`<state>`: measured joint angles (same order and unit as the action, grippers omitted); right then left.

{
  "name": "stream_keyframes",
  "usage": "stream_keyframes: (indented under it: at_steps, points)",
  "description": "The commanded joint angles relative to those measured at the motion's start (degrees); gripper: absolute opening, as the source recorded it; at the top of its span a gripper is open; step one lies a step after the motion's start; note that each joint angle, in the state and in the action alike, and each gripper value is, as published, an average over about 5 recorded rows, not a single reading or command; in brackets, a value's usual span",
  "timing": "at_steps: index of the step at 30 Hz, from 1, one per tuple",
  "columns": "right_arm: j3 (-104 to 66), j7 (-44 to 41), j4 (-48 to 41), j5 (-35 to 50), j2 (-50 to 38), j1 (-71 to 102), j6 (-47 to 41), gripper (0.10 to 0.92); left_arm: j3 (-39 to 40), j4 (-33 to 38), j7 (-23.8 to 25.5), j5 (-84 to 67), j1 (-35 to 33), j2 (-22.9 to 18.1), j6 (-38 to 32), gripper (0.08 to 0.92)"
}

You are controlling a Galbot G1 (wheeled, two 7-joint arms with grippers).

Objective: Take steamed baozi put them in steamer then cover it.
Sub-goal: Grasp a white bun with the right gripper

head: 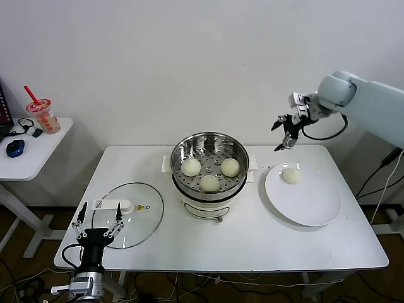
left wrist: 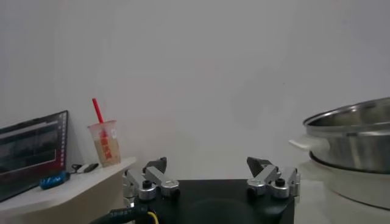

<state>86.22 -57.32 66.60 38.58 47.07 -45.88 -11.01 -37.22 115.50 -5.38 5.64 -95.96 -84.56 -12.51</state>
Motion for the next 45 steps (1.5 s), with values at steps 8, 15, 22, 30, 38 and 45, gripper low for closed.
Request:
stream_keyframes:
  at_steps: [8,15,22,30,38,45]
  points:
    - [5.05,1.98,6.73,13.35,13.52,-5.48,-4.18,0.823,0.70,2.59,-0.95,0.37,-0.78,-0.72,0.24,0.823]
    - [3.77,1.95,-1.40,12.59,22.20,0.92,-5.35,0.823,0.67,3.40,-1.38,0.60,-1.31,-0.66,-0.18,0.823]
    - [3.89,0.61,-10.00,12.24,29.33,4.93,-5.22,0.823,0.38,3.23,-1.33,-0.45,-0.96,0.28,-0.46,0.823]
    - [3.54,-0.13,-15.26,10.51,34.24,9.43,-4.67,0.823,0.63,2.45,-1.35,-1.01,-0.30,0.52,-0.13,0.823]
    - [3.12,-1.82,-20.37,7.30,37.19,12.59,-4.19,0.823,1.11,2.96,-1.14,-0.45,-0.73,0.53,-1.04,0.823]
    - [2.66,-1.98,-22.16,4.92,37.81,14.62,-4.03,0.823,1.20,2.73,-1.12,-0.37,-0.63,0.63,-1.26,0.823]
